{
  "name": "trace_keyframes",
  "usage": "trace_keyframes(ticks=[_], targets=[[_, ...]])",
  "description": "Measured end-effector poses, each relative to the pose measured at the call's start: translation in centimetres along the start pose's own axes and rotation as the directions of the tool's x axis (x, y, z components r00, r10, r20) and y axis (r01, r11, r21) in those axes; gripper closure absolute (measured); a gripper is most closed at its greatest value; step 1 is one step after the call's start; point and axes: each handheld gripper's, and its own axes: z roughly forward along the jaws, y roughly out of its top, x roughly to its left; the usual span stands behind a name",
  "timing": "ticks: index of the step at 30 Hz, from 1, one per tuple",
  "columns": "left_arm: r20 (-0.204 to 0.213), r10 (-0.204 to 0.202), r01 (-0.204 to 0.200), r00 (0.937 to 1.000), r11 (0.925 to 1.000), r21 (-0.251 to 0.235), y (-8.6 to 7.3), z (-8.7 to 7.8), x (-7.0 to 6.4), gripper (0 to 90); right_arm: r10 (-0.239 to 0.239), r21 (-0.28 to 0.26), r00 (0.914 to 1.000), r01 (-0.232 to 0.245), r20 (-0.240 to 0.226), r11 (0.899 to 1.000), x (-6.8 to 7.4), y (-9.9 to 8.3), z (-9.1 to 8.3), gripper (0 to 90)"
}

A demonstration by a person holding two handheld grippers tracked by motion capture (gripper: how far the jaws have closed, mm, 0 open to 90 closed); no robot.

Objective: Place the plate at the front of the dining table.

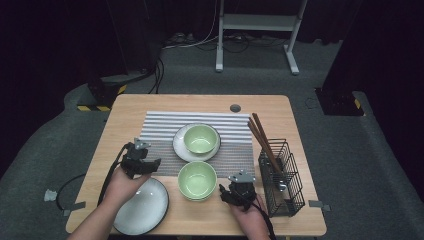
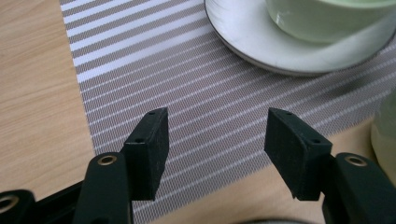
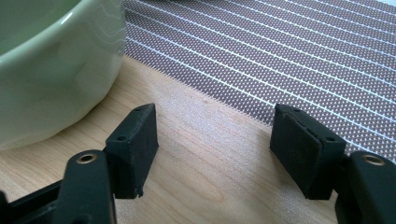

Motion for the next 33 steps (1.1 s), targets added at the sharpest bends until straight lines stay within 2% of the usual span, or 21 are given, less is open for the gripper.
trace_keyframes(ticks=[3, 4, 5, 8, 10, 13, 16, 18, 19, 20, 23, 24, 25, 26, 31, 32, 33], targets=[[-0.005, 0.011, -0.011, 0.9999, 0.9994, -0.033, -1.7, -0.9, 0.2, 39.6, -0.003, -0.002, 1.0, 0.003, -0.002, 1.0, 0.0, 0.0, 0.0, 34.9], [-0.005, 0.011, -0.011, 0.9999, 0.9994, -0.033, -1.7, -0.9, 0.2, 39.5, -0.003, -0.002, 1.0, 0.003, -0.002, 1.0, 0.0, 0.0, 0.0, 34.9], [0.001, 0.011, -0.011, 0.9999, 0.9992, -0.039, -2.5, -1.1, 0.4, 38.9, -0.002, -0.004, 1.0, 0.002, -0.002, 1.0, 0.0, 0.0, -0.1, 35.7], [0.001, 0.019, -0.019, 0.9998, 0.9987, -0.047, -3.3, -1.3, 0.5, 38.2, 0.0, -0.005, 1.0, 0.0, 0.004, 1.0, 0.1, -0.1, -0.1, 37.7], [0.006, 0.026, -0.025, 0.9996, 0.9966, -0.079, -4.5, -1.6, 0.6, 38.0, 0.001, -0.007, 0.9999, -0.001, 0.01, 1.0, 0.1, -0.1, -0.2, 39.3], [0.013, 0.027, -0.026, 0.9996, 0.9951, -0.095, -5.2, -1.8, 0.5, 37.8, 0.004, -0.008, 0.9999, -0.004, 0.015, 1.0, 0.2, -0.1, -0.2, 40.5], [0.025, 0.026, -0.023, 0.9993, 0.9931, -0.115, -6.0, -2.0, 0.6, 37.5, 0.011, -0.012, 0.9994, -0.011, 0.032, 1.0, 0.3, -0.2, -0.3, 42.7], [0.034, 0.032, -0.027, 0.9989, 0.9892, -0.144, -6.8, -2.3, 0.8, 37.1, 0.01, -0.024, 0.9975, -0.008, 0.069, 1.0, 0.4, -0.3, -0.5, 44.4], [0.034, 0.032, -0.027, 0.9989, 0.9892, -0.144, -6.8, -2.3, 0.8, 37.1, 0.01, -0.024, 0.9975, -0.008, 0.069, 1.0, 0.4, -0.3, -0.5, 44.4], [0.049, 0.04, -0.031, 0.998, 0.9861, -0.163, -7.3, -2.5, 0.9, 36.9, 0.018, -0.039, 0.9959, -0.014, 0.089, 0.999, 0.6, -0.4, -0.7, 44.5], [0.047, 0.061, -0.052, 0.9971, 0.984, -0.171, -7.6, -2.8, 0.9, 36.4, 0.035, -0.061, 0.995, -0.03, 0.093, 0.998, 0.8, -0.3, -1.1, 44.7], [0.05, 0.08, -0.07, 0.9955, 0.9817, -0.177, -7.7, -3.2, 0.9, 35.6, 0.038, -0.085, 0.9929, -0.028, 0.113, 0.996, 1.1, -0.1, -1.6, 45.4], [0.05, 0.08, -0.07, 0.9955, 0.9817, -0.177, -7.7, -3.2, 0.9, 35.6, 0.038, -0.085, 0.9929, -0.028, 0.113, 0.996, 1.1, -0.1, -1.6, 45.4], [0.036, 0.092, -0.084, 0.9951, 0.9784, -0.189, -7.8, -3.6, 1.1, 35.6, 0.047, -0.111, 0.9907, -0.032, 0.128, 0.993, 1.3, 0.1, -2.0, 45.5], [0.056, 0.088, -0.075, 0.9945, 0.9769, -0.2, -7.9, -3.7, 1.5, 35.6, 0.063, -0.144, 0.9865, -0.041, 0.151, 0.989, 1.4, 0.6, -3.2, 44.8], [0.064, 0.086, -0.071, 0.9943, 0.9769, -0.201, -7.9, -3.7, 1.4, 35.6, 0.096, -0.178, 0.9829, -0.067, 0.157, 0.982, 1.3, 0.4, -4.1, 45.0], [0.072, 0.091, -0.075, 0.9932, 0.9767, -0.201, -8.1, -3.8, 1.3, 35.6, 0.105, -0.186, 0.9825, -0.075, 0.154, 0.98, 1.3, 0.4, -4.5, 45.0]])
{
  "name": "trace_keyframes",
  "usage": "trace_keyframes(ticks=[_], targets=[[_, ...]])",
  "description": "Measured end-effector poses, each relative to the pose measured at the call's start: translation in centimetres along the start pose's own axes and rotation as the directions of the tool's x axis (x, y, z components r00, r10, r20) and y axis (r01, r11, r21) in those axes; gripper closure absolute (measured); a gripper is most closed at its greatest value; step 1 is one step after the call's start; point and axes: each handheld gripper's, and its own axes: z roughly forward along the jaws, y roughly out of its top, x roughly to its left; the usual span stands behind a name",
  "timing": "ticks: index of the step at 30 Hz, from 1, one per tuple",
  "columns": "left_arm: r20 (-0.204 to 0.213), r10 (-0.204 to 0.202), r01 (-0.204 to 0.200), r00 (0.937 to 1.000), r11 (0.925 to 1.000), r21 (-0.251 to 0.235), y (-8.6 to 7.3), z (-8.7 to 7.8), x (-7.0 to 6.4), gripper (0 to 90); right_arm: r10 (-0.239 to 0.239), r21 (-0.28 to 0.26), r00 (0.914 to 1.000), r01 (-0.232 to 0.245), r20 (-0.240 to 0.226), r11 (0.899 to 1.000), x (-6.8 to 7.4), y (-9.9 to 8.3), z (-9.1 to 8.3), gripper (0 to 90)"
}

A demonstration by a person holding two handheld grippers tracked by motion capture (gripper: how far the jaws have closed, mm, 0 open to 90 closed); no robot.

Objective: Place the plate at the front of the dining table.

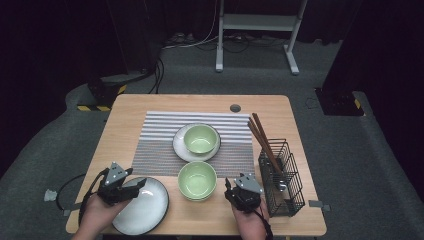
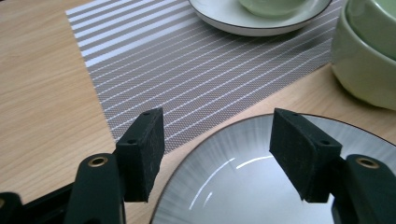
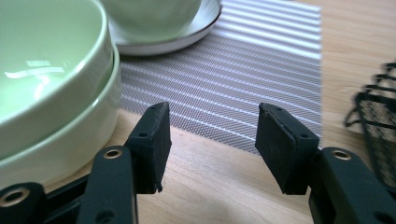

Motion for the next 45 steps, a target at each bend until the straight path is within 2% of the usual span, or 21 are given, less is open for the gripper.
trace_keyframes(ticks=[1, 2, 5, 6, 8, 13, 15, 19, 20, 23, 26, 31, 38, 40, 43, 45], targets=[[0.0, 0.0, 0.0, 1.0, 1.0, 0.0, 0.0, 0.0, 0.0, 35.6, 0.0, 0.0, 1.0, 0.0, 0.0, 1.0, 0.0, 0.0, 0.0, 45.0], [0.005, 0.007, -0.007, 1.0, 1.0, 0.0, -0.1, -0.1, -0.1, 35.6, 0.002, -0.015, 1.0, -0.002, 0.002, 1.0, -0.2, 0.3, -0.8, 46.0], [0.012, -0.005, 0.005, 0.9999, 1.0, 0.0, -0.3, 0.0, -0.2, 35.6, 0.014, -0.057, 0.9999, -0.013, 0.005, 0.998, -0.8, 0.8, -2.2, 47.3], [0.014, -0.012, 0.012, 0.9998, 0.9999, 0.001, -0.4, 0.1, -0.3, 35.6, 0.014, -0.057, 0.9999, -0.013, 0.005, 0.998, -0.8, 0.8, -2.2, 47.3], [0.01, -0.013, 0.013, 0.9999, 0.9999, -0.001, -0.6, 0.2, -0.3, 35.7, 0.03, -0.098, 0.9995, -0.031, -0.005, 0.995, -1.2, 1.0, -3.5, 47.7], [-0.004, -0.017, 0.017, 0.9998, 0.9998, -0.014, -0.7, 0.1, 0.0, 35.6, 0.03, -0.13, 0.9993, -0.033, -0.022, 0.991, -1.2, 1.2, -4.9, 47.9], [-0.01, -0.034, 0.033, 0.9994, 0.9984, -0.045, -1.0, -0.2, 0.5, 35.4, 0.019, -0.157, 0.9996, -0.022, -0.022, 0.987, -1.1, 1.4, -5.8, 47.9], [-0.017, -0.048, 0.047, 0.9987, 0.9969, -0.063, -1.1, -0.4, 1.1, 33.7, 0.017, -0.188, 0.9998, -0.018, -0.004, 0.982, -1.2, 1.6, -6.4, 47.7], [-0.016, -0.056, 0.055, 0.9983, 0.996, -0.071, -1.3, -0.5, 1.5, 33.7, 0.017, -0.188, 0.9998, -0.018, -0.004, 0.982, -1.2, 1.6, -6.4, 47.7], [-0.024, -0.087, 0.084, 0.9959, 0.9922, -0.092, -1.8, -1.1, 3.0, 34.0, 0.021, -0.228, 0.9997, -0.022, -0.009, 0.973, -1.3, 1.9, -7.2, 49.6], [-0.03, -0.116, 0.113, 0.9928, 0.989, -0.096, -2.2, -1.3, 3.9, 34.4, 0.017, -0.257, 0.9998, -0.017, -0.005, 0.966, -1.3, 2.1, -7.9, 50.2], [-0.04, -0.137, 0.133, 0.9897, 0.9861, -0.1, -2.5, -1.5, 4.7, 34.5, 0.028, -0.283, 0.9996, -0.027, 0.002, 0.959, -1.7, 2.3, -8.9, 49.8], [-0.022, -0.114, 0.111, 0.9933, 0.989, -0.097, -2.4, -1.2, 4.2, 33.0, 0.051, -0.299, 0.9985, -0.043, 0.02, 0.953, -2.7, 2.5, -9.7, 49.1], [-0.022, -0.078, 0.074, 0.9967, 0.9883, -0.133, -2.3, -1.4, 3.6, 33.8, 0.044, -0.307, 0.9979, -0.027, 0.047, 0.951, -3.1, 2.4, -9.8, 49.0], [-0.018, -0.075, 0.072, 0.997, 0.9864, -0.148, -2.3, -1.5, 3.4, 34.1, 0.051, -0.312, 0.9966, -0.029, 0.065, 0.95, -3.6, 2.4, -10.0, 49.5], [-0.022, -0.075, 0.072, 0.9969, 0.9874, -0.141, -2.3, -1.4, 3.4, 34.2, 0.062, -0.321, 0.9958, -0.037, 0.068, 0.946, -4.0, 2.4, -10.2, 49.8]])
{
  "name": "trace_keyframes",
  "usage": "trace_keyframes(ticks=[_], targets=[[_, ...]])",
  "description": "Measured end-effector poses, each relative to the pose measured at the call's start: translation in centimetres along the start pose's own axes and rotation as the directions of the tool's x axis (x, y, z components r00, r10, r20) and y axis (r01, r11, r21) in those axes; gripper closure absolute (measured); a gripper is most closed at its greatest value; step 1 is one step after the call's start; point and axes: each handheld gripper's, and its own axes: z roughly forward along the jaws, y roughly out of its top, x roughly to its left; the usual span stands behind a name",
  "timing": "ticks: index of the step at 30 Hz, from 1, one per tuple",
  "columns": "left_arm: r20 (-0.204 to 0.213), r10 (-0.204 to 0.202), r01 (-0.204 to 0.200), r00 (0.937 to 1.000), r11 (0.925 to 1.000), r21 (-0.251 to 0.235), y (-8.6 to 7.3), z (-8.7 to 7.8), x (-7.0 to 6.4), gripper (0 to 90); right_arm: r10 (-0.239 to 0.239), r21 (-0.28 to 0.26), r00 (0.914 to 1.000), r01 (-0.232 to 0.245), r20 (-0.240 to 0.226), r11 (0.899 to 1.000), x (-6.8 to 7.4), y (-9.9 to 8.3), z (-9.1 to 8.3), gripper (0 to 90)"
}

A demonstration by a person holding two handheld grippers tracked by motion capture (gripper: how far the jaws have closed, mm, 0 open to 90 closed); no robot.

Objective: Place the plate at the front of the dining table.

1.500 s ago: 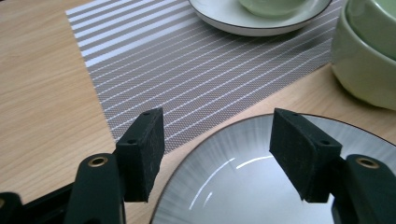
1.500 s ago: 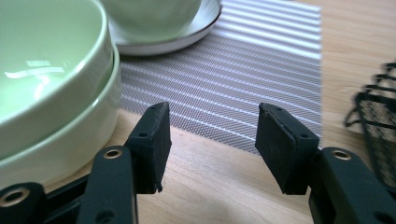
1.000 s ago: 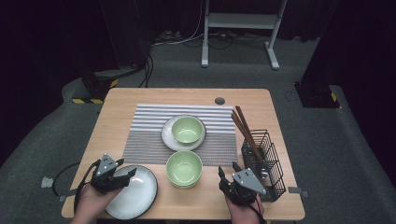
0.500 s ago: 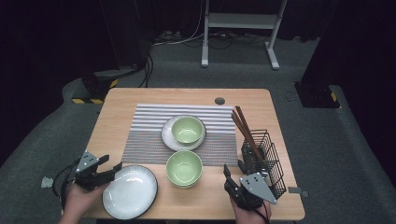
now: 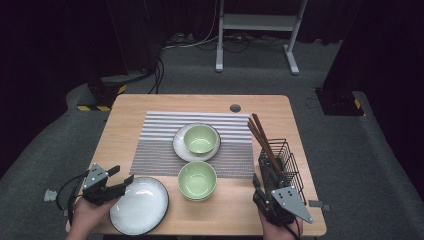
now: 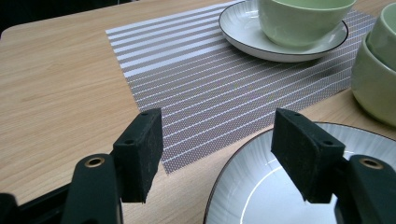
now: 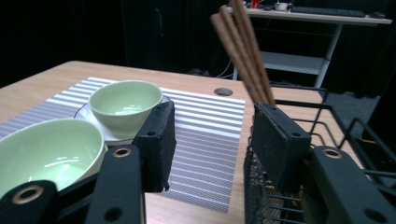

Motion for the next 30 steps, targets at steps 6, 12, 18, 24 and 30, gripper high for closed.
trace_keyframes(ticks=[6, 12, 18, 24, 30], targets=[[-0.004, -0.009, 0.009, 0.9999, 0.9999, 0.014, -0.3, 0.2, 0.4, 34.5, 0.01, -0.008, 0.9996, -0.01, 0.027, 1.0, -0.8, 0.0, -0.1, 51.6], [-0.006, -0.014, 0.014, 0.9999, 0.9998, 0.015, -0.4, 0.2, 0.4, 34.7, 0.012, 0.004, 0.9987, -0.012, 0.049, 1.0, -1.2, -0.2, 0.2, 54.0], [-0.007, -0.013, 0.013, 0.9999, 0.9997, 0.019, -0.4, 0.3, 0.4, 34.8, 0.01, 0.011, 0.9979, -0.011, 0.063, 1.0, -1.3, -0.3, 0.4, 56.5], [-0.006, -0.012, 0.012, 0.9999, 0.9998, 0.017, -0.5, 0.2, 0.5, 35.0, -0.002, 0.023, 0.9967, 0.0, 0.081, 1.0, -1.3, -0.5, 0.9, 61.7], [-0.008, -0.017, 0.017, 0.9998, 0.9998, 0.013, -0.5, 0.1, 0.6, 35.2, -0.011, 0.057, 0.9951, 0.005, 0.098, 0.998, -1.3, -0.4, 1.3, 67.0]])
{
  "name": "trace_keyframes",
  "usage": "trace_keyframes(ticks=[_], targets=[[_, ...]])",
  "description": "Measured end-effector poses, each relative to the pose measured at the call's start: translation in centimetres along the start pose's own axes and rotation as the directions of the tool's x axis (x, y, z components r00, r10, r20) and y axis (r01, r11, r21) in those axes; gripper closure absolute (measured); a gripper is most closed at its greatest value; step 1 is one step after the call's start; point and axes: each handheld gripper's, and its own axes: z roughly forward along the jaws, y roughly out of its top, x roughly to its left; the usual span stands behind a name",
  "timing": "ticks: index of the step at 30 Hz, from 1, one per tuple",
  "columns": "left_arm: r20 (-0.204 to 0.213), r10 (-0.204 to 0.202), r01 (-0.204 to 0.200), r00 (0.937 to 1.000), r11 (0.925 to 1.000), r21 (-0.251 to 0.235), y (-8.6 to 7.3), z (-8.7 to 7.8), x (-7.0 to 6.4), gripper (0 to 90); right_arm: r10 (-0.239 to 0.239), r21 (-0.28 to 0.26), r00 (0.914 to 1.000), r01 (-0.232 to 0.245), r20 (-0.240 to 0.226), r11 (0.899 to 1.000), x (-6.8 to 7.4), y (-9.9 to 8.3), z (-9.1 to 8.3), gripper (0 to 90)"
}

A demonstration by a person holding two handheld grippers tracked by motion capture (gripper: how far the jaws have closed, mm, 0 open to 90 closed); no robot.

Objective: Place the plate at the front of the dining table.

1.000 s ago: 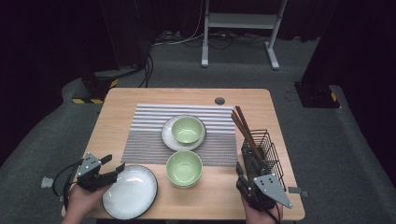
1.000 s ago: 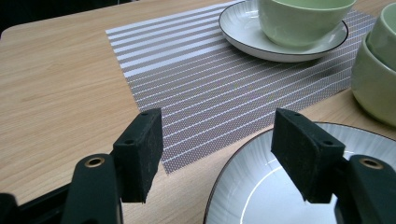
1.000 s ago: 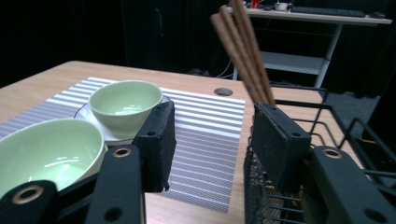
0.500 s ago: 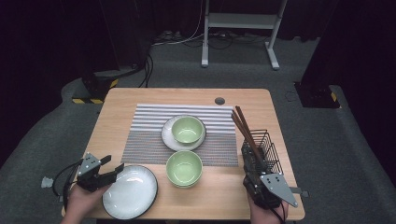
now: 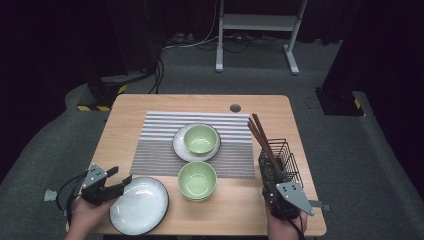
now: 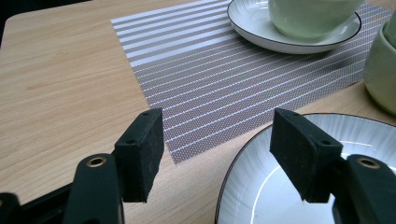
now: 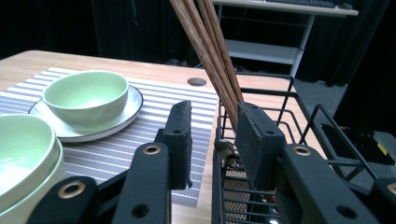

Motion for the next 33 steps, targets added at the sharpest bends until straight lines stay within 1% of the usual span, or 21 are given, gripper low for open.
trace_keyframes(ticks=[4, 9, 12, 17, 23, 33], targets=[[0.0, -0.002, 0.002, 1.0, 1.0, -0.004, -0.01, -0.13, 0.12, 35.3, -0.011, 0.009, 0.9999, 0.011, 0.012, 1.0, 0.02, -0.05, 0.15, 68.9], [-0.001, -0.002, 0.002, 1.0, 1.0, -0.004, -0.01, -0.2, 0.15, 35.4, -0.012, 0.022, 0.9998, 0.012, 0.018, 1.0, -0.02, -0.04, 0.26, 70.3], [0.002, -0.006, 0.006, 1.0, 1.0, -0.007, 0.01, -0.26, 0.15, 35.4, -0.015, 0.04, 0.9996, 0.014, 0.025, 0.999, 0.0, -0.1, 0.42, 70.6], [0.002, -0.006, 0.006, 1.0, 0.9999, -0.012, 0.06, -0.4, 0.22, 35.4, -0.021, 0.042, 0.9992, 0.02, 0.035, 0.999, 0.06, -0.12, 0.46, 72.3], [0.003, -0.008, 0.008, 1.0, 0.9999, -0.013, 0.05, -0.45, 0.26, 35.5, -0.024, 0.044, 0.9986, 0.022, 0.047, 0.999, -0.02, -0.09, 0.46, 78.5], [0.005, -0.013, 0.013, 0.9999, 0.9998, -0.014, 0.03, -0.46, 0.32, 35.6, -0.035, 0.042, 0.9984, 0.033, 0.044, 0.999, -0.07, -0.07, 0.43, 80.0]])
